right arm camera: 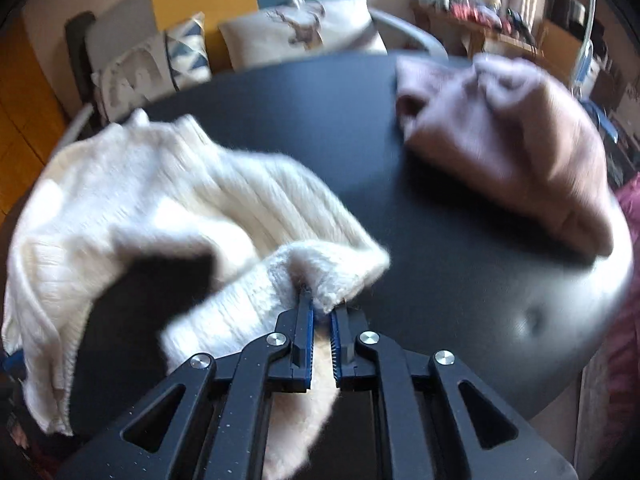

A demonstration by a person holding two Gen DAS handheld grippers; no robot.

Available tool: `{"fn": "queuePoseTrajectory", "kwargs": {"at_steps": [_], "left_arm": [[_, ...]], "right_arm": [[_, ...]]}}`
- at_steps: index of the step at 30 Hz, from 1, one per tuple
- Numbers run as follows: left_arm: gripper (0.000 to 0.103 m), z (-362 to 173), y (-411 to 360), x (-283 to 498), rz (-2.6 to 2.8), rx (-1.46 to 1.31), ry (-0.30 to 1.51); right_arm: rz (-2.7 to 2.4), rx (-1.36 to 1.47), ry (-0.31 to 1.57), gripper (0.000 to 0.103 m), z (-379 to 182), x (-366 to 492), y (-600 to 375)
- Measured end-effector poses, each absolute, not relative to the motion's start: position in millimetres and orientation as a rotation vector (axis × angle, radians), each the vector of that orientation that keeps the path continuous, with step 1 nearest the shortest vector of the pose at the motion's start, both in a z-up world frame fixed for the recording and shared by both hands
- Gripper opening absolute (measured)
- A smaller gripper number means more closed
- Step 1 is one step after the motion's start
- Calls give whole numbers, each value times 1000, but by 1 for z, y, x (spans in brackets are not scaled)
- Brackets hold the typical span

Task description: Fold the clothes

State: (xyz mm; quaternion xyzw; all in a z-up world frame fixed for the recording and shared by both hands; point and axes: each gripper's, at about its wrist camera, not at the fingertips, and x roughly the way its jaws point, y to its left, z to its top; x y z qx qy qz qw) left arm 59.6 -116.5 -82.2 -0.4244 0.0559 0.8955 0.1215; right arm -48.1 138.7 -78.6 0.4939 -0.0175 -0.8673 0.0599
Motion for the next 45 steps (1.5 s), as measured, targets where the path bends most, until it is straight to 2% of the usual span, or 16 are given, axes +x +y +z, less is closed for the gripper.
{"fn": "queuePoseTrajectory", "kwargs": {"at_steps": [4,8,15,20,23,26,30,32,34,37,39,43,45], "left_arm": [[9,-79,-106,58,2578,-1196,161],[9,-68,-120,67,2613,-1127,55],[12,-51,-190,85,2828,-1127,-145],[14,-47,-254,103,3073,-1243,-327],[19,-40,-288,119,3155,-1219,-465],[24,-43,-314,127,3178,-1240,-577],[31,-70,-336,119,3042,-1469,-744],[38,-81,-336,117,2994,-1510,-828],[56,-80,-328,116,3040,-1503,-765],[68,-70,-314,116,3094,-1559,-594],[72,-64,-309,123,3162,-1556,-518],[73,-86,-311,118,3016,-1678,-644],[76,-92,-301,115,3035,-1693,-593]], "right_arm": [[-2724,1478,-197,12,-62,-46,154],[-2856,1216,-305,15,-15,-21,141],[-2373,917,81,28,11,11,-28],[-2187,1035,349,29,-34,7,-116],[-2232,1160,474,28,-70,-13,-108],[-2284,1187,389,28,-79,-28,-81],[-2367,1193,394,31,-82,-34,-68],[-2368,1197,296,31,-82,-34,-60],[-2363,1199,251,31,-79,-30,-56],[-2354,1196,241,31,-77,-29,-54],[-2352,1198,237,31,-79,-31,-55],[-2363,1198,211,32,-78,-28,-56],[-2371,1196,213,32,-78,-28,-58]]}}
